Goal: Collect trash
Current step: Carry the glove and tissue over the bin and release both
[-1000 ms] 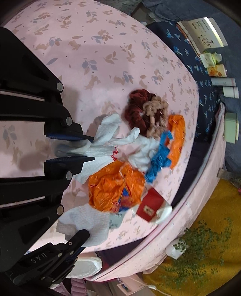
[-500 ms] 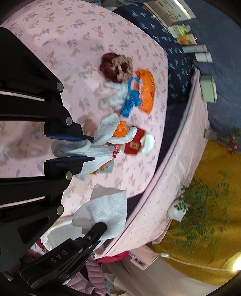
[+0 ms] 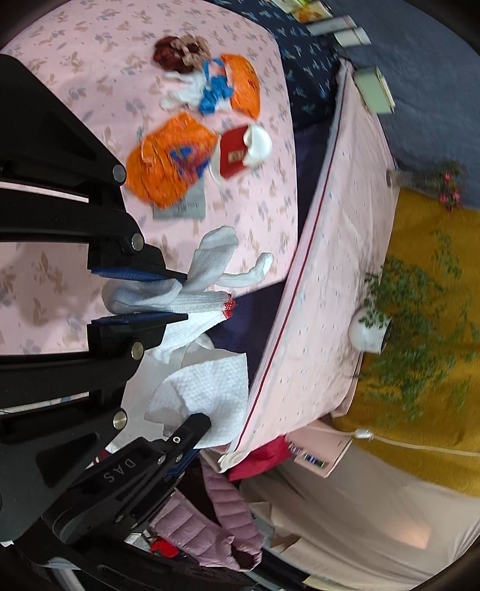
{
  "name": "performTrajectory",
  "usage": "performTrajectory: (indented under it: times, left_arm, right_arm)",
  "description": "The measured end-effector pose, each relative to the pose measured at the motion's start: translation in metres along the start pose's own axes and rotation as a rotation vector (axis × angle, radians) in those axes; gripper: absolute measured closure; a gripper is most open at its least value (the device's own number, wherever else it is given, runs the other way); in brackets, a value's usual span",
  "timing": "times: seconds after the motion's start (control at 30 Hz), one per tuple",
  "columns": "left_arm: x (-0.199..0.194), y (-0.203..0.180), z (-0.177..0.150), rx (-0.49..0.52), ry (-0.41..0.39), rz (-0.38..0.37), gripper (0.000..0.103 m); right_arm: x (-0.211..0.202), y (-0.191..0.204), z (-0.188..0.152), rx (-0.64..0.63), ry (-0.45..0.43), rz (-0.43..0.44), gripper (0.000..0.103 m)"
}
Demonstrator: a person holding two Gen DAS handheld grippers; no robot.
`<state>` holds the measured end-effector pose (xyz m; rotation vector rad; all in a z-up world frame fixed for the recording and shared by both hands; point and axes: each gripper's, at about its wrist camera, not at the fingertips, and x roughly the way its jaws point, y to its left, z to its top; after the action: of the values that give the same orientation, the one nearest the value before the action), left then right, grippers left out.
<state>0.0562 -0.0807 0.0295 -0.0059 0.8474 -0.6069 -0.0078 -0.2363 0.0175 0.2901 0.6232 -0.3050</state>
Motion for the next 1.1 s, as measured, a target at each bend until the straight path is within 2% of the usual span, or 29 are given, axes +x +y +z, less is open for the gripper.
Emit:
performTrajectory:
  times: [0.27, 0.6, 0.67, 0.73, 1.1]
  left_arm:
    - [0.027, -0.056, 0.003, 0.083, 0.036, -0.09, 0.088]
    - [0.061, -0.096, 0.002, 0.126, 0.1, -0.186, 0.085]
    - [0.066, -0.1, 0.002, 0.129, 0.108, -0.185, 0.068]
    - [0.067, -0.103, 0.002, 0.127, 0.096, -0.174, 0.061]
    - [0.07, -0.095, 0.001, 0.125, 0.087, -0.111, 0.061]
  right_arm:
    - [-0.007, -0.064, -0.007, 0.095, -0.006, -0.088, 0.092]
    - [-0.005, -0.111, -0.016, 0.168, 0.001, -0.153, 0.092]
    - [-0.004, -0.116, -0.017, 0.176, 0.006, -0.158, 0.092]
    - [-0.002, -0.12, -0.018, 0.182, 0.011, -0.162, 0.092]
    - [0.008, -0.117, -0.019, 0.178, 0.026, -0.15, 0.089]
